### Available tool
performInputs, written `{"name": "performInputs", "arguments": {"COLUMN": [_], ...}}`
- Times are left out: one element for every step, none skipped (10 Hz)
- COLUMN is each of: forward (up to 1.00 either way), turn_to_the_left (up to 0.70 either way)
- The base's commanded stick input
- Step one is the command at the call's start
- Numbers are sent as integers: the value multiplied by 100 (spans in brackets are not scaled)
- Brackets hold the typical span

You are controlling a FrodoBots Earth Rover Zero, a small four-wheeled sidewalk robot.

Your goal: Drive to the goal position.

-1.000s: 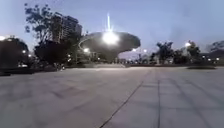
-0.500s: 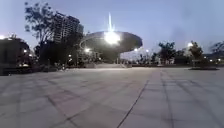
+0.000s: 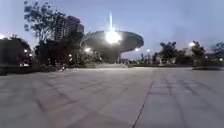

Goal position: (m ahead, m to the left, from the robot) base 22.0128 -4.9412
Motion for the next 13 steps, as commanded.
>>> {"name": "performInputs", "arguments": {"forward": [70, 70, 70, 70, 70, 70, 70, 70, 70, 70, 70, 70, 70], "turn_to_the_left": [-35, -35, -35, -35, -35, -35, -34, 0, 0, 0, 0, 0, 0]}}
